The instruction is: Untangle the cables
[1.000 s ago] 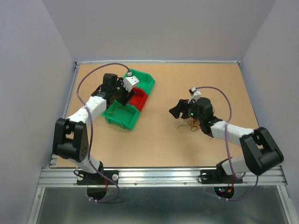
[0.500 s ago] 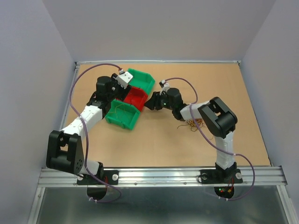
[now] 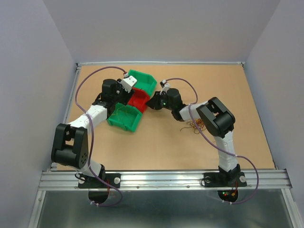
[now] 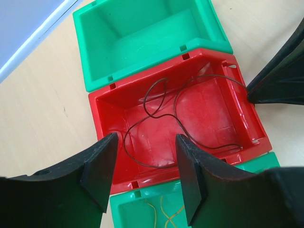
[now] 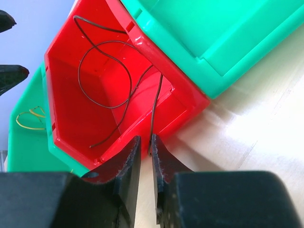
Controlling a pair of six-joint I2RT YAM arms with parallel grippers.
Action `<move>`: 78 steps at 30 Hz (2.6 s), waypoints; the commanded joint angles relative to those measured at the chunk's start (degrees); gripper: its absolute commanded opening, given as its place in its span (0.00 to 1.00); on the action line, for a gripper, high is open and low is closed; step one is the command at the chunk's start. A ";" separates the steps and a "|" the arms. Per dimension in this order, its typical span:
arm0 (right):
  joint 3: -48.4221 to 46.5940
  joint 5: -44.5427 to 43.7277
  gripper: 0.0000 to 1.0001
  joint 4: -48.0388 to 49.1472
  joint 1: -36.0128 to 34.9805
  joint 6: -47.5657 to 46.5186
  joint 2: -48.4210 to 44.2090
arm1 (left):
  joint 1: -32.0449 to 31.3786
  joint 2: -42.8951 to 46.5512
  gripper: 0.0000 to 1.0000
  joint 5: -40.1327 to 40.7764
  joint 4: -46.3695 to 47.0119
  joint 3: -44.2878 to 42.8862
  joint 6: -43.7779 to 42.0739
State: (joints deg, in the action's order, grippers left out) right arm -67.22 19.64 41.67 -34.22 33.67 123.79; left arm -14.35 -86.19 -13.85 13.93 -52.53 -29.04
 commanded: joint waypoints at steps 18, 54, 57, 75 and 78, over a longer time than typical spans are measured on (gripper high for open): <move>-6.61 -10.05 0.00 -7.74 -2.61 -5.01 -1.08 | 1.60 1.12 0.61 -0.22 1.53 -3.01 1.26; -25.88 -3.12 0.01 -32.00 -8.59 -35.68 10.97 | 7.05 1.81 0.62 3.12 6.89 -2.31 7.15; -22.26 -1.54 0.04 -31.83 -8.59 -37.53 7.80 | 7.67 2.17 0.62 3.56 7.86 -1.87 7.77; 13.50 -11.37 0.74 0.76 -8.94 -27.26 -24.89 | 8.11 8.31 0.74 3.91 15.84 4.71 9.26; 20.10 -18.01 0.82 2.19 -8.85 -23.76 -34.00 | 8.37 16.03 0.94 6.28 24.44 11.64 11.10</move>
State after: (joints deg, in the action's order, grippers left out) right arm -53.06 10.52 32.91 -43.09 4.43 99.70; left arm -6.31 -79.48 -10.02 25.50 -45.25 -20.67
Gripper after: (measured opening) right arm 0.764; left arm 0.779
